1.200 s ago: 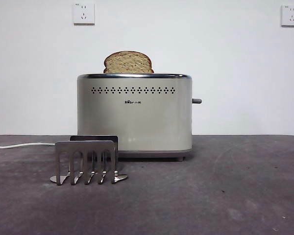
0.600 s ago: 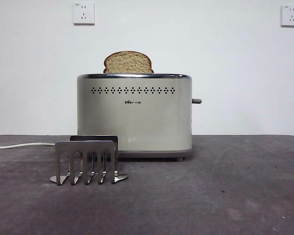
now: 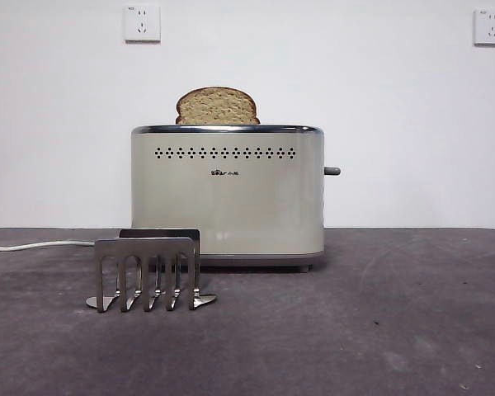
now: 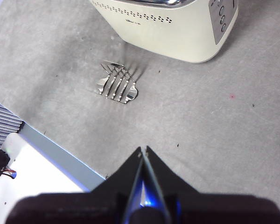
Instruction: Pick up a slice of bread from the rack,put the bread on the toaster,press the button
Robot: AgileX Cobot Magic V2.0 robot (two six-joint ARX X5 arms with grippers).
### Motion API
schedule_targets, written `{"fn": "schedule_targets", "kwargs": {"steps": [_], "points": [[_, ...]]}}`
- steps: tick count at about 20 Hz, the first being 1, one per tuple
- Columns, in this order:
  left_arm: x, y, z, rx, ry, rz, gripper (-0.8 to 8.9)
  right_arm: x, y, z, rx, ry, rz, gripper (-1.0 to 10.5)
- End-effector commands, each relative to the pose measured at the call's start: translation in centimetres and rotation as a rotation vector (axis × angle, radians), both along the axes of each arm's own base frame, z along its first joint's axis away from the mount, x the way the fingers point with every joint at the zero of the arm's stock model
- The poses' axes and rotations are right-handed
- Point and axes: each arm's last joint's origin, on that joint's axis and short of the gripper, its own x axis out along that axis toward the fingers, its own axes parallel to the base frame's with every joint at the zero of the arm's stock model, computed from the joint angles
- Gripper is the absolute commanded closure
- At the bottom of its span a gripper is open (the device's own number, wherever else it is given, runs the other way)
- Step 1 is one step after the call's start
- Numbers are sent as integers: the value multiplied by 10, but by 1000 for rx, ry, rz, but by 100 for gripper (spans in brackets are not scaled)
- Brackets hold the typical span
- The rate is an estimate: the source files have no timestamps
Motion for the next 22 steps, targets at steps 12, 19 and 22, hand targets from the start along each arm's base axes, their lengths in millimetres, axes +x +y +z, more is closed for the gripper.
{"fn": "schedule_targets", "kwargs": {"steps": [12,19,22], "points": [[-10,27,-260,-144,-44,391,817,1,0,-2,-6,1,4,946],[-7,27,-314,-141,38,410,817,1,0,-2,-6,1,5,946],[-7,27,-330,-145,56,409,817,1,0,-2,-6,1,5,946]]}}
